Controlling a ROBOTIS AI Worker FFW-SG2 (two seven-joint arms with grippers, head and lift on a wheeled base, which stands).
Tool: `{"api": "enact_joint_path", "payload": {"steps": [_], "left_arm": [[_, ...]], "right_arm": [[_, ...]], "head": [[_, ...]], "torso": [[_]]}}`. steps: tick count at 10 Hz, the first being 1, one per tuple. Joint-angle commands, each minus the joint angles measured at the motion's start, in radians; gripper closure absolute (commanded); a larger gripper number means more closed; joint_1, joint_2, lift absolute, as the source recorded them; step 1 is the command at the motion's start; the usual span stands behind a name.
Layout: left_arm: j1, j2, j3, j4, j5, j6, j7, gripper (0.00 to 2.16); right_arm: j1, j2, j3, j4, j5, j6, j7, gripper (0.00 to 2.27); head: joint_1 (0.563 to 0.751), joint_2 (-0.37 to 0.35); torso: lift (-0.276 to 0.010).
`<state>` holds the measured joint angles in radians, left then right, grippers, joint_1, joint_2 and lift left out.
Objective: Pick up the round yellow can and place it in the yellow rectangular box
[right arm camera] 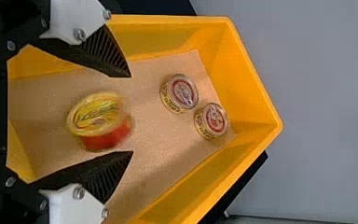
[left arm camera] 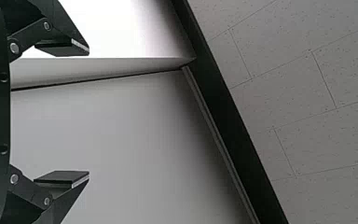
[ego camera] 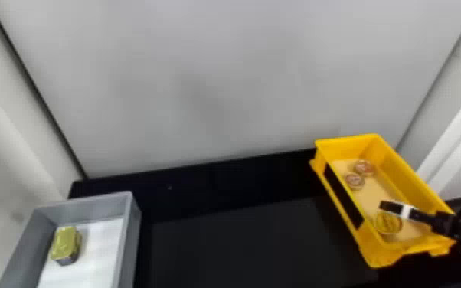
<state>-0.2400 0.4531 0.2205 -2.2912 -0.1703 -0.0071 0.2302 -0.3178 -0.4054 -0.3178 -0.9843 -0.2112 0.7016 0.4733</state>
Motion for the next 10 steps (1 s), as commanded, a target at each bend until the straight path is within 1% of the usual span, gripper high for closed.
{"api": "enact_joint_path", "payload": {"steps": [1, 3, 4, 6, 7, 8, 10], "left_arm": [[0.001, 0.0, 0.0, 0.001, 0.0, -0.001, 0.0, 0.31], [0.004, 0.0, 0.002, 0.001, 0.0, -0.002, -0.002, 0.31], [0.005, 0.0, 0.004, 0.001, 0.0, -0.002, -0.002, 0.31], [0.007, -0.003, 0.007, 0.001, 0.0, -0.002, -0.002, 0.31], [0.008, -0.003, 0.008, 0.001, 0.0, -0.002, -0.002, 0.31], [0.01, -0.007, 0.013, -0.001, 0.0, -0.002, -0.002, 0.31], [0.011, -0.013, 0.019, -0.004, 0.0, -0.001, 0.0, 0.31]], "right_arm": [[-0.006, 0.0, 0.016, -0.002, -0.022, -0.02, -0.014, 0.02], [-0.009, -0.001, 0.019, -0.023, -0.034, -0.051, -0.008, 0.04], [-0.009, -0.004, 0.022, -0.068, -0.039, -0.063, -0.005, 0.05], [0.002, -0.007, 0.037, -0.228, -0.039, -0.072, -0.013, 0.05], [0.014, -0.012, 0.043, -0.369, -0.039, -0.055, -0.051, 0.05], [0.023, -0.013, 0.04, -0.524, -0.039, -0.062, -0.117, 0.06], [0.025, -0.027, 0.036, -0.771, -0.039, -0.098, -0.277, 0.08]], "head": [[0.74, 0.018], [0.74, 0.018], [0.74, 0.018], [0.74, 0.018], [0.74, 0.018], [0.74, 0.018], [0.74, 0.018]], "torso": [[0.0], [0.0], [0.0], [0.0], [0.0], [0.0], [0.0]]}}
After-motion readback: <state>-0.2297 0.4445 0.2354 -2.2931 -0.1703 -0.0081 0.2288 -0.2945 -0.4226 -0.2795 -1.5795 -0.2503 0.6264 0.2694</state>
